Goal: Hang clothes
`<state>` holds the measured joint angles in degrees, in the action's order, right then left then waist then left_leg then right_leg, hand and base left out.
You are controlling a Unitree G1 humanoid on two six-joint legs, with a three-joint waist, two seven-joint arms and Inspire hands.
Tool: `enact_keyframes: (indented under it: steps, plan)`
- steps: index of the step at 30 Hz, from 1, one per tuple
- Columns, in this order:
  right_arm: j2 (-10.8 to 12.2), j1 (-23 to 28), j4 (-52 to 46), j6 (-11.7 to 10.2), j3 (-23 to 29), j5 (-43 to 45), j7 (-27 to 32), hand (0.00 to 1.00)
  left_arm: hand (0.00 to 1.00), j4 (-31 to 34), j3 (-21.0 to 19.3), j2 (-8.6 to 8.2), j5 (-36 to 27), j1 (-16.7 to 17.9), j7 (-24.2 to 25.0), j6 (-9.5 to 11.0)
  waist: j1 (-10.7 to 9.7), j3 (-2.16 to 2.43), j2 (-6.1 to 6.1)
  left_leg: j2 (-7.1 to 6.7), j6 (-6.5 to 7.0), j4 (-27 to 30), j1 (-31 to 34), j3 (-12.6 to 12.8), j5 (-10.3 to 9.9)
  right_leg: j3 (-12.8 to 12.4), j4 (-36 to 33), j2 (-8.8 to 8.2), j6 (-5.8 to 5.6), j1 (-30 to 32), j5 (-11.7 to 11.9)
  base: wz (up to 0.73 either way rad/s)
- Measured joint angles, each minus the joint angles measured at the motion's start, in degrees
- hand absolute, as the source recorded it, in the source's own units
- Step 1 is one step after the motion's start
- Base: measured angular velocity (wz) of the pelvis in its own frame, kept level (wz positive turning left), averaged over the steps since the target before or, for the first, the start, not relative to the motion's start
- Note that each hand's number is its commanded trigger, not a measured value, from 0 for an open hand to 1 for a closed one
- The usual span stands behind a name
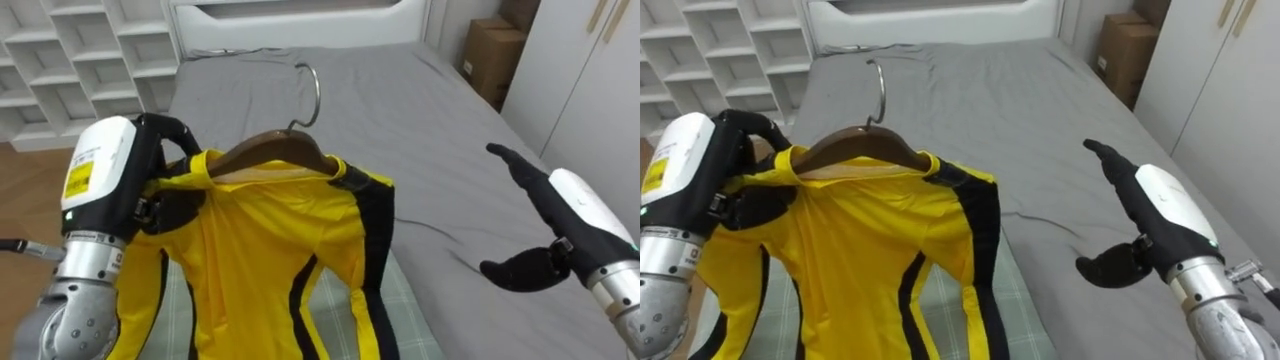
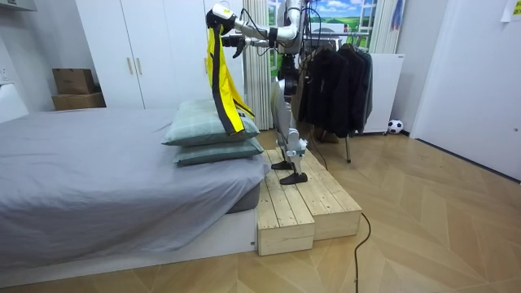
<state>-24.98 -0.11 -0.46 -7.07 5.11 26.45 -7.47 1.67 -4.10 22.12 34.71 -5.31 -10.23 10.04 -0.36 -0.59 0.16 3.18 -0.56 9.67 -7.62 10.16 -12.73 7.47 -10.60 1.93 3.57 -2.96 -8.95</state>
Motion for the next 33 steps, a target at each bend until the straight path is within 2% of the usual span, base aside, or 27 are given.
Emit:
enact_keyframes:
  steps: [5, 9, 12, 16, 18, 25, 33]
  plan:
    - [0.01, -0.20, -1.17, -0.65, -0.01, 3.76, -0.50, 0.00, 1.00, 1.44, 0.02, -0.01, 2.05, 0.07, 1.71, 0.56, 0.72, 0.37, -0.55, 0.04, 0.00, -0.01, 0.02, -0.02, 0.00, 0.15, 0.01, 0.00, 0.00, -0.06, 0.00, 0.00]
    - [0.01, -2.19, -1.97, -0.90, -1.32, 4.68, -1.46, 0.00, 1.00, 1.72, 0.57, -0.03, 2.00, 0.85, 2.90, 1.30, 0.78, 0.44, -0.72, 0.02, 0.00, -0.01, -0.05, -0.04, 0.00, 0.20, 0.00, -0.04, 0.00, -0.16, 0.01, 0.00]
    - [0.01, -2.28, -3.05, -2.33, -2.08, 4.63, -1.54, 0.00, 1.00, 1.72, 1.79, -0.10, 1.93, 1.26, 4.23, 1.58, 0.84, 0.43, -0.78, 0.03, -0.01, -0.01, -0.07, -0.05, 0.01, 0.40, 0.04, -0.08, 0.00, -0.28, 0.01, 0.04]
    - [0.01, -3.08, -3.29, -2.95, -4.13, 4.61, -1.55, 0.00, 1.00, 1.72, 3.88, -0.23, 1.91, 1.30, 4.84, 1.84, 0.81, 0.40, -0.83, 0.03, -0.01, -0.01, -0.08, 0.00, 0.01, 0.34, 0.05, -0.08, 0.00, -0.28, 0.00, 0.00]
    - [0.02, -3.41, -3.30, -3.61, -4.59, 4.63, -1.55, 0.00, 1.00, 1.72, 4.56, -0.29, 1.91, 1.31, 5.52, 2.83, 0.86, 0.40, -0.83, 0.03, -0.01, 0.00, -0.06, -0.02, 0.01, 0.37, 0.08, -0.07, 0.00, -0.29, 0.00, 0.00]
    - [0.09, -3.62, -3.54, -3.60, -6.08, 4.67, -2.08, 0.00, 1.00, 1.92, 5.01, -0.30, 1.92, 1.31, 7.10, 3.35, 0.84, 0.36, -0.77, 0.04, -0.01, -0.01, 0.17, -0.07, 0.01, 0.43, 0.29, -0.04, -0.01, -0.18, 0.00, 0.00]
    - [1.45, -3.63, -7.39, -3.65, -6.96, 4.95, -3.13, 0.00, 1.00, 6.30, 6.77, -0.26, 1.88, 1.32, 8.73, 3.40, 0.94, 0.33, -0.73, 0.07, -0.01, -0.02, 0.63, -0.95, 0.01, 0.65, 0.78, 0.01, 0.00, -0.16, 0.02, 0.03]
